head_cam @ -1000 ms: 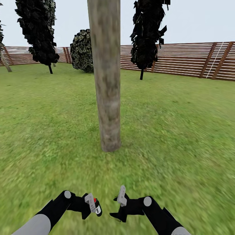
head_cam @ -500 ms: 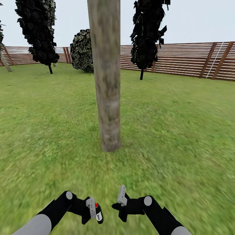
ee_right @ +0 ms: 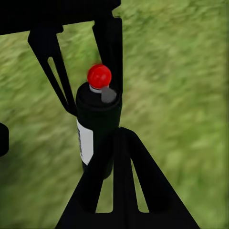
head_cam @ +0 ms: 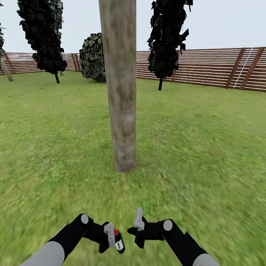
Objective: In the garden, pick up the pesticide atomizer on the floor and spray pesticide onto both trees until each tree trunk is fully covered.
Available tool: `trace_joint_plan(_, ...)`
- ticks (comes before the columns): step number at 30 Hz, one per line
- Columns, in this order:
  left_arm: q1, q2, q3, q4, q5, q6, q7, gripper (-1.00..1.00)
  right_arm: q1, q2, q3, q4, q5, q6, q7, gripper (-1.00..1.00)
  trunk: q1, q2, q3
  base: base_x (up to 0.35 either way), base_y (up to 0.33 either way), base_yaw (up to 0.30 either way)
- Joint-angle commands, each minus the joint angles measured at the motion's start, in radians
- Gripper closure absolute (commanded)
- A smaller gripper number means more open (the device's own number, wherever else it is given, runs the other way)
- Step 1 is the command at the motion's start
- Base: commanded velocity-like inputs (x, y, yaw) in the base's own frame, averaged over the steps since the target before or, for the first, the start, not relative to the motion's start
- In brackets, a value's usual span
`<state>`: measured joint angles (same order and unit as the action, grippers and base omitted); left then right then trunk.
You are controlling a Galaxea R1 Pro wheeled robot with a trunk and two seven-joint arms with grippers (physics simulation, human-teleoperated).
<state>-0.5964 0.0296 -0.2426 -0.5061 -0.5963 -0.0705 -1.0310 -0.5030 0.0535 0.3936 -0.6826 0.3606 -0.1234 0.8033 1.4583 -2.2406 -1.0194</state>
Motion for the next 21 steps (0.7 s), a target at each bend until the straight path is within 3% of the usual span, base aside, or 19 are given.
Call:
trace_joint_plan(1, 0.000, -0.002, -0.004, -0.002, -0.005, -0.007, 0.000, 1.00, -0.001, 0.000, -0.001, -0.001, 0.011, -0.009, 0.000, 1.00, 0.000, 0.000, -0.001, 0.000, 0.000, 0.000)
trace_joint_plan(5, 0.000, -0.015, -0.006, 0.000, -0.006, -0.005, 0.000, 1.00, -0.002, 0.000, -0.001, -0.001, 0.011, -0.009, 0.000, 1.00, 0.000, 0.000, -0.001, 0.000, 0.000, 0.000)
trace_joint_plan(11, 0.000, -0.031, -0.039, -0.002, -0.006, -0.002, 0.000, 1.00, -0.002, 0.000, -0.001, -0.002, 0.011, -0.009, 0.000, 1.00, 0.000, 0.000, -0.001, 0.000, 0.000, 0.000)
trace_joint_plan(21, -0.001, -0.041, -0.043, -0.003, -0.005, -0.002, 0.002, 1.00, -0.002, 0.000, -0.001, 0.000, 0.011, -0.009, 0.000, 1.00, 0.000, 0.000, -0.001, 0.000, 0.000, 0.000)
